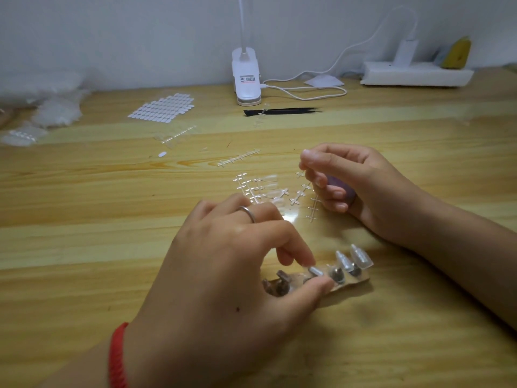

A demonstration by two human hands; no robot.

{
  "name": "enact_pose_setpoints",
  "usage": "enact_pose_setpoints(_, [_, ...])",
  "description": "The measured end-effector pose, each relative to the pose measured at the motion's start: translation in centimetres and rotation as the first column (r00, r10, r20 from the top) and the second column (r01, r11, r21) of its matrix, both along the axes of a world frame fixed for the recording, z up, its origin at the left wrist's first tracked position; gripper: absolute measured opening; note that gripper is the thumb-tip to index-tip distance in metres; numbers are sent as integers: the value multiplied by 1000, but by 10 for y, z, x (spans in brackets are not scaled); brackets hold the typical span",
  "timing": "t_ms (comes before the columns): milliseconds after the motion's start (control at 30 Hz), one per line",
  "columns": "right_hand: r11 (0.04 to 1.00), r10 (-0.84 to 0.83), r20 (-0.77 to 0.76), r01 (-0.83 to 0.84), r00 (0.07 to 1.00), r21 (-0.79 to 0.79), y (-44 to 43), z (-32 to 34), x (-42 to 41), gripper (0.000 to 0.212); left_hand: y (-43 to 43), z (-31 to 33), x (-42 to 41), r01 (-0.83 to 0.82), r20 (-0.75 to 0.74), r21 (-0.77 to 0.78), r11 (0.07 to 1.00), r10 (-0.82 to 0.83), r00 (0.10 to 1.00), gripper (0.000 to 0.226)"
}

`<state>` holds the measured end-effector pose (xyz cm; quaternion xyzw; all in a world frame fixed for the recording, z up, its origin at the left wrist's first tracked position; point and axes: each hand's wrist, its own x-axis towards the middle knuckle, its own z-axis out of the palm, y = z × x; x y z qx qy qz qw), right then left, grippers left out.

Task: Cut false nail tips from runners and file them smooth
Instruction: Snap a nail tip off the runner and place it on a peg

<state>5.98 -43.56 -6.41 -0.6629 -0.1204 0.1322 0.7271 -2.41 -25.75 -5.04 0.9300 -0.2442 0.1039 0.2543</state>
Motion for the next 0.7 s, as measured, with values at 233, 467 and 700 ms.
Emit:
enact_pose_setpoints(233, [1000, 2, 4, -2, 1000, 7, 0, -1, 0, 16, -1, -1, -1, 4, 4, 23, 1000, -4, 1000, 24])
enact_pose_setpoints(467, [1000, 1, 13, -1, 1000, 7, 0, -1, 0, 17, -2, -1, -1, 13, 1, 31, 999, -14, 1000, 23])
enact_pose_setpoints(700, [1000, -2, 7, 2, 1000, 11, 0, -1, 0, 16, 10, 1, 0, 15, 18, 122, 992, -18, 1000, 35])
